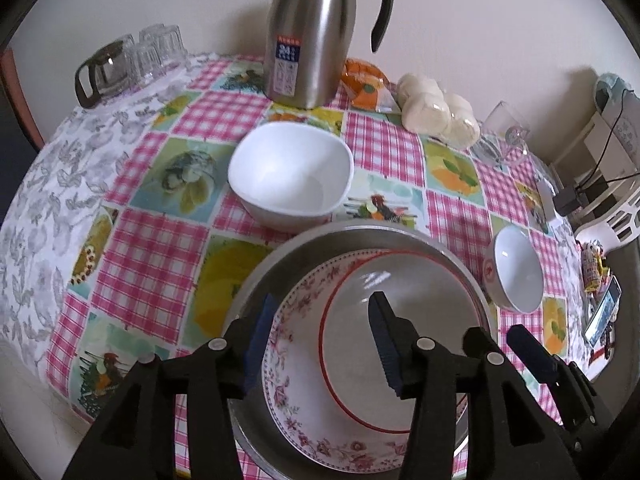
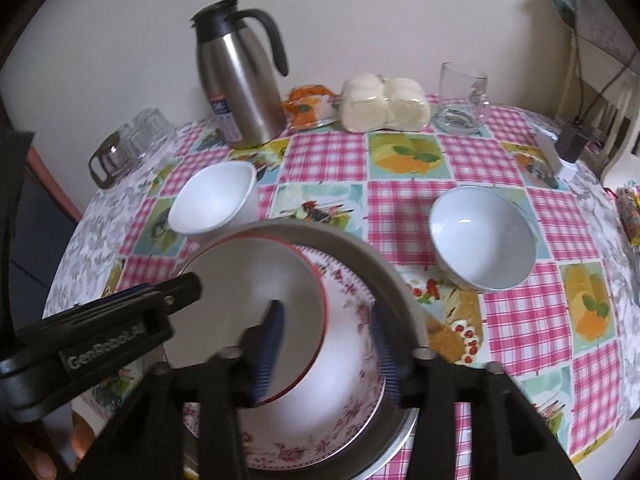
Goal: Organize plates and bowls
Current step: 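Open both grippers to release the red-rim bowl in the basin, then withdraw both grippers up from the basin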
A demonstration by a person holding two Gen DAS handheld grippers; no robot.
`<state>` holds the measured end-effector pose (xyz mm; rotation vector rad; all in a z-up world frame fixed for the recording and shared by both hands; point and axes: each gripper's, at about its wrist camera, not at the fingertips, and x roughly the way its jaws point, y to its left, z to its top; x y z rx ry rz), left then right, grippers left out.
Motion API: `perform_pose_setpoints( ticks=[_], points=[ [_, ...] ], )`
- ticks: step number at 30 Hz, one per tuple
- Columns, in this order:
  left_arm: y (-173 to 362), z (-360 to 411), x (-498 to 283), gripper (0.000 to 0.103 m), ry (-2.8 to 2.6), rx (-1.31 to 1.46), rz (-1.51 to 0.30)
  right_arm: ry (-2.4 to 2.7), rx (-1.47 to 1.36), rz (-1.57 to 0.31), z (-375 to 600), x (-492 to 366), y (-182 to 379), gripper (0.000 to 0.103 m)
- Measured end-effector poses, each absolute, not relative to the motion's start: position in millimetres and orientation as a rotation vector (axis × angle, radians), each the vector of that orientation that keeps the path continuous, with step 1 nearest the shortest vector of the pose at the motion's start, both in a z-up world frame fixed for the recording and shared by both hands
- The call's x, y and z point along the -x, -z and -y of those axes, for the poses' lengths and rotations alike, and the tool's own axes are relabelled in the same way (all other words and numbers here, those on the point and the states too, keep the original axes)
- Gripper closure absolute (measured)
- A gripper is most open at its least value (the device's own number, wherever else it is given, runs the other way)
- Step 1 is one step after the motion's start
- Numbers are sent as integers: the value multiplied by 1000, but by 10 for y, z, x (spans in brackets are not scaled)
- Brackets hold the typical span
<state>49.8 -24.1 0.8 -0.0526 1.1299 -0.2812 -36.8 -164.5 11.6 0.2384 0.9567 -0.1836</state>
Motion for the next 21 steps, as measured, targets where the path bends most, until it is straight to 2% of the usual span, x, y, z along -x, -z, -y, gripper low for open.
perform_pose_setpoints(
  ticks=[2,3,4,8,12,14,18,21],
  points=[
    [-24,214,-505,45,264,49,-1115,192,-246,-948,1674,370,-130,47],
    [-33,196,-513,34,251,48,-1108,197,-249,-945,1687,372,-131,45],
    [-39,185,-513,30,243,47,-1103,202,-253,-943,1700,371,-133,41],
    [-51,129,-530,29,204,38,-1087,214,-265,-938,1736,367,-129,30],
    [-12,115,-546,28,186,31,-1099,221,-259,-942,1733,360,-114,28],
    [-12,105,-547,27,173,27,-1094,221,-262,-936,1734,362,-114,22],
    [-23,68,-556,17,151,28,-1078,225,-269,-921,1751,371,-128,16],
    [-44,48,-562,16,132,23,-1058,230,-281,-919,1770,374,-120,6]
  ],
)
